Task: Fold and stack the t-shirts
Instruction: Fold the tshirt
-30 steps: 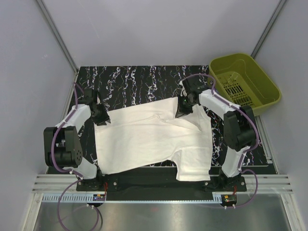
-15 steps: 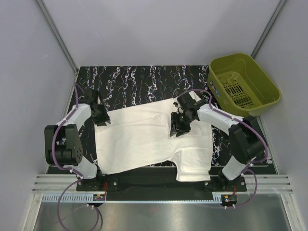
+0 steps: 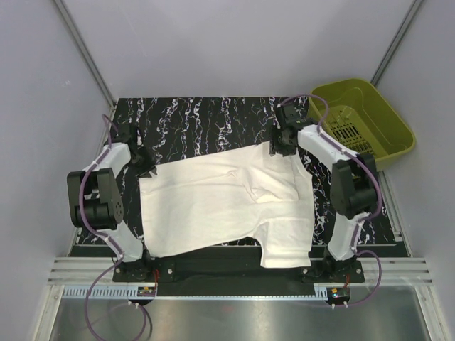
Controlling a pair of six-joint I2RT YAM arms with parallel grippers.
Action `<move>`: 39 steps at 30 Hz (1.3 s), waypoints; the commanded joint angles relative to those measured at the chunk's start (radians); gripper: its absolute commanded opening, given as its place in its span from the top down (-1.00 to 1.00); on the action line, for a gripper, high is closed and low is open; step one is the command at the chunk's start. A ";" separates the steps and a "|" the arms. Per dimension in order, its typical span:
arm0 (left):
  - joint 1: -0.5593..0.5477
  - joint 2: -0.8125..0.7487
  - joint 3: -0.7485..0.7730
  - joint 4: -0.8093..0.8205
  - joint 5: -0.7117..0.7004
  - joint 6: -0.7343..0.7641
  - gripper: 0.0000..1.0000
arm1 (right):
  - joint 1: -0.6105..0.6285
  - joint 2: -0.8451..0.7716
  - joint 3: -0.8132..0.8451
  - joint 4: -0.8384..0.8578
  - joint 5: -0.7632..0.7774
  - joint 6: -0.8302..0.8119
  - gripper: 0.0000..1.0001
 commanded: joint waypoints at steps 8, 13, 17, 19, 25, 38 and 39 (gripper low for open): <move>0.008 0.148 0.111 -0.015 -0.183 -0.067 0.36 | 0.006 0.346 0.390 0.061 0.320 -0.031 -0.18; 0.023 0.207 0.140 -0.030 -0.206 -0.096 0.35 | -0.005 0.402 0.418 0.128 0.354 -0.072 -0.02; 0.049 0.271 0.165 -0.053 -0.190 -0.115 0.35 | -0.062 0.479 0.479 0.098 0.340 -0.080 0.04; 0.069 0.285 0.173 -0.061 -0.180 -0.122 0.35 | -0.080 0.499 0.500 0.095 0.317 -0.089 0.05; 0.117 0.328 0.223 -0.108 -0.160 -0.127 0.32 | -0.097 0.613 0.626 0.013 0.270 -0.111 0.07; 0.192 0.518 0.548 -0.171 -0.105 -0.040 0.31 | -0.096 0.916 1.186 -0.055 0.201 -0.059 0.07; 0.192 0.524 0.562 -0.165 -0.105 -0.038 0.30 | -0.096 0.916 1.188 -0.030 0.194 -0.060 0.08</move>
